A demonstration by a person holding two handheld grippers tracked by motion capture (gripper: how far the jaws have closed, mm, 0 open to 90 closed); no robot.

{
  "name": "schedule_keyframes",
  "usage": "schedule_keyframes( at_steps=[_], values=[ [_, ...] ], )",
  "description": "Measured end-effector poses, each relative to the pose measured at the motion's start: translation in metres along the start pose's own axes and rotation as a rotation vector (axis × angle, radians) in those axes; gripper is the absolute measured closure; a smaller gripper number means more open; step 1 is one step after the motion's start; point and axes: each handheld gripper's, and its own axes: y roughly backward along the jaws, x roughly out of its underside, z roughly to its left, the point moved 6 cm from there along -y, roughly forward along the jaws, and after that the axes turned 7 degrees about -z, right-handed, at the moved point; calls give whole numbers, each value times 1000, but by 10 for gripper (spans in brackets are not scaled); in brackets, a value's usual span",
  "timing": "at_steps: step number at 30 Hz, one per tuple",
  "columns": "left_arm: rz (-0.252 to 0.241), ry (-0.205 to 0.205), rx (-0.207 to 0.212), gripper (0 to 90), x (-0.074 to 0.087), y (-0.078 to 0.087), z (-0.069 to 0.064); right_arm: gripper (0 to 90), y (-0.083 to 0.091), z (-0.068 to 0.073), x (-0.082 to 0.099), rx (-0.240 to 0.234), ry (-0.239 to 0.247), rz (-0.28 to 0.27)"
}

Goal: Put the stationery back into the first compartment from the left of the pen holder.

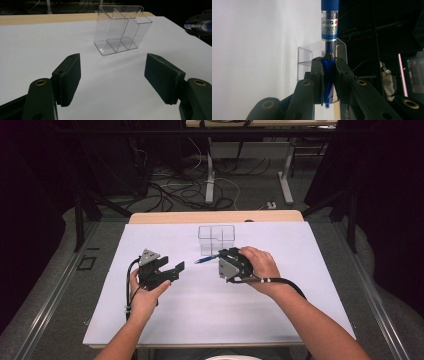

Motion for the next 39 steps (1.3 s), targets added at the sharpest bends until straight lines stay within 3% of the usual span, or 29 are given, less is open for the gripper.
schedule_keyframes(
  at_steps=[8,13,17,20,27,31,39],
  values=[
    [9,-3,-29,173,5,7,5,794,-19,-26,-1,2,-204,-20],
    [7,-49,-41,127,8,10,8,795,-33,-43,-8,3,-374,-60],
    [-4,-37,-41,75,9,14,9,795,-48,-57,-11,3,-503,-94],
    [-1,-17,-35,56,9,14,9,795,-61,-62,-11,2,-600,-114],
    [2,-19,-23,43,12,13,9,794,-93,-67,-6,-4,-793,-140],
    [6,-11,-25,43,13,13,10,795,-107,-67,-2,16,-867,-151],
    [13,-6,-26,44,14,13,12,785,-121,-57,13,16,-940,-85]
  ],
)
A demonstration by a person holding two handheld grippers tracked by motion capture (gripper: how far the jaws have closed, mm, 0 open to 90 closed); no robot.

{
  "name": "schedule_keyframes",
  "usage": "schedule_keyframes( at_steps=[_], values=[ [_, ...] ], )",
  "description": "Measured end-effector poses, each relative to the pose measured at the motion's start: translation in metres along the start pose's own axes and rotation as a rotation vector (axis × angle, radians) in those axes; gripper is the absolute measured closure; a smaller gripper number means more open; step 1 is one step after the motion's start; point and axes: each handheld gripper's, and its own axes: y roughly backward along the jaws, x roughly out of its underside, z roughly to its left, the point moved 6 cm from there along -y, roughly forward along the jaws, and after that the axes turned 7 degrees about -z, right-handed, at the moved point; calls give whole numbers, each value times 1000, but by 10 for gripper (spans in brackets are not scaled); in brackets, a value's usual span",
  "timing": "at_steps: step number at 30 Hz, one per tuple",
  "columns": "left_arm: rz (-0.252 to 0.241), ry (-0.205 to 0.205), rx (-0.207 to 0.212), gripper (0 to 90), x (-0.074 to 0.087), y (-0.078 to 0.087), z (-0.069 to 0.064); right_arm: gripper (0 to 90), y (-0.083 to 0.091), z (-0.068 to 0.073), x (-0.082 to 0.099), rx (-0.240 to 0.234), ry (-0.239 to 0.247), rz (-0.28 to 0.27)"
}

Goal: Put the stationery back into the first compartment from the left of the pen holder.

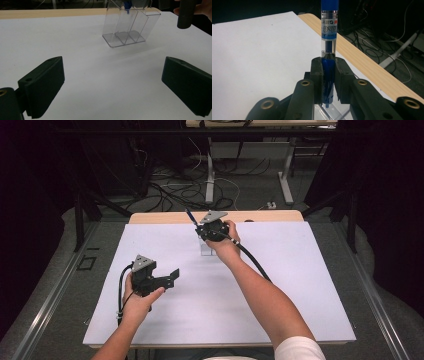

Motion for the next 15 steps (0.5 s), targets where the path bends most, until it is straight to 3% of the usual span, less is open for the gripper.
schedule_keyframes(
  at_steps=[4,5,6,9,11,15],
  values=[
    [3,-1,1,44,0,0,0,590,4,-5,-2,31,-37,-37],
    [2,-1,1,44,0,0,0,542,7,-6,-3,40,-37,-24],
    [3,0,1,44,0,0,0,502,9,-7,-5,57,-46,-53],
    [2,-1,-2,44,0,0,0,427,24,-12,-10,114,-30,-63],
    [3,-1,-1,44,0,0,1,409,35,-13,-12,124,-46,-82],
    [-3,7,-7,43,-2,1,4,276,62,-11,-9,128,-92,-24]
  ],
)
